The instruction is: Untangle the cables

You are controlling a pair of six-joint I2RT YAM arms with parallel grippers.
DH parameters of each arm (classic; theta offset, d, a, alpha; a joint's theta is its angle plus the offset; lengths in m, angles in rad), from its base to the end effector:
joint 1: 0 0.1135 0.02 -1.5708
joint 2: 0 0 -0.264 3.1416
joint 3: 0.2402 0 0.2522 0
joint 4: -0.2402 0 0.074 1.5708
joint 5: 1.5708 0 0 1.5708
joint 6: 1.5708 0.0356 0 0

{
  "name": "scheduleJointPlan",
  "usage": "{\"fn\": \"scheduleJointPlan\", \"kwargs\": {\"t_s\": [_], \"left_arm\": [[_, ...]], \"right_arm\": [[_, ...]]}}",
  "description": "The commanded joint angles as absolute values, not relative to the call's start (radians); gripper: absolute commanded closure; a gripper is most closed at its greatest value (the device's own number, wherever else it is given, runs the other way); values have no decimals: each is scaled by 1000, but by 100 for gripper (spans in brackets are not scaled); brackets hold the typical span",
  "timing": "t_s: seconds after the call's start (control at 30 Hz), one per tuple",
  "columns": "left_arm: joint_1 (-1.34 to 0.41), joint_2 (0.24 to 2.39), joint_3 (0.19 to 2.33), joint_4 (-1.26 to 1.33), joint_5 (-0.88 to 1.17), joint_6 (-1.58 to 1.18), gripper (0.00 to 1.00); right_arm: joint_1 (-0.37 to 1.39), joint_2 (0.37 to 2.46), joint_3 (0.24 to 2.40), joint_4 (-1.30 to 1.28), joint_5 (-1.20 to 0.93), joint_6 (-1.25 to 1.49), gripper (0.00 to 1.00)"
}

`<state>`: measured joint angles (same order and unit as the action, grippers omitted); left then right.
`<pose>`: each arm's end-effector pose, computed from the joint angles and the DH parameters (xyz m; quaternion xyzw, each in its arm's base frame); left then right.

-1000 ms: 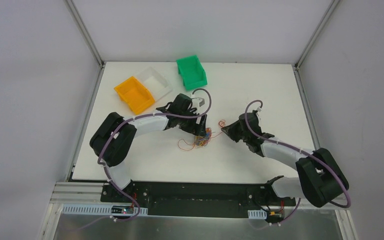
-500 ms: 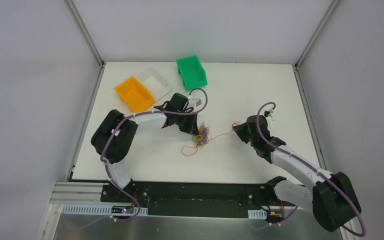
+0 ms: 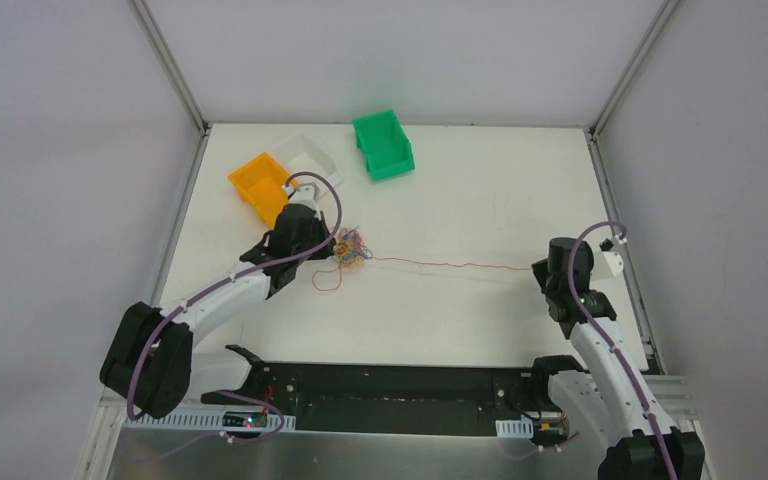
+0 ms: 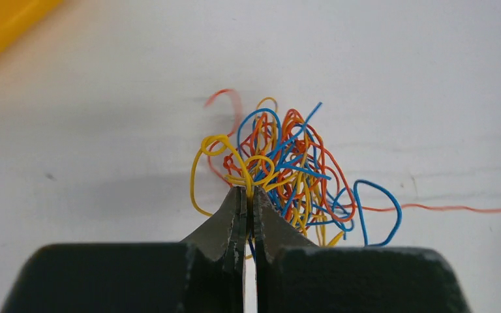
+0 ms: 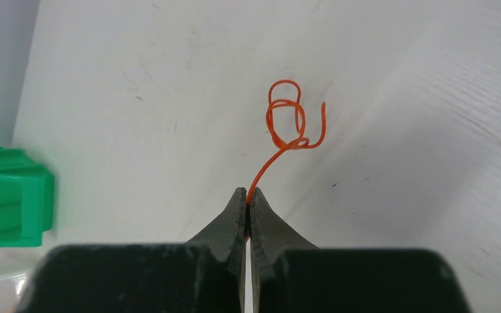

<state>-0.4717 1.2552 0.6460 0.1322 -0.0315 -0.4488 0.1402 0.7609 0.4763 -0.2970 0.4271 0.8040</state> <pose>0.2416 -0.1220 0.2232 0.0016 0.8541 -0.2189 0.4718 0.1701 0.0091 0.2259 0.3754 0.7804 0.0448 0.4980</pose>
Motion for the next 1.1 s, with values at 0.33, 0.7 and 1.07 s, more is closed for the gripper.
{"fn": "scheduleJointPlan", "kwargs": {"t_s": [0.33, 0.7, 1.07], "left_arm": [[-472, 1034, 534, 84, -643, -598, 100], [-472, 1017, 505, 256, -246, -438, 100], [-474, 1053, 505, 307, -113, -426, 100]], "right_arm": [[4, 734, 537, -447, 493, 752, 100], [-3, 779, 537, -204, -189, 539, 100], [284, 946, 798, -112, -233, 501, 100]]}}
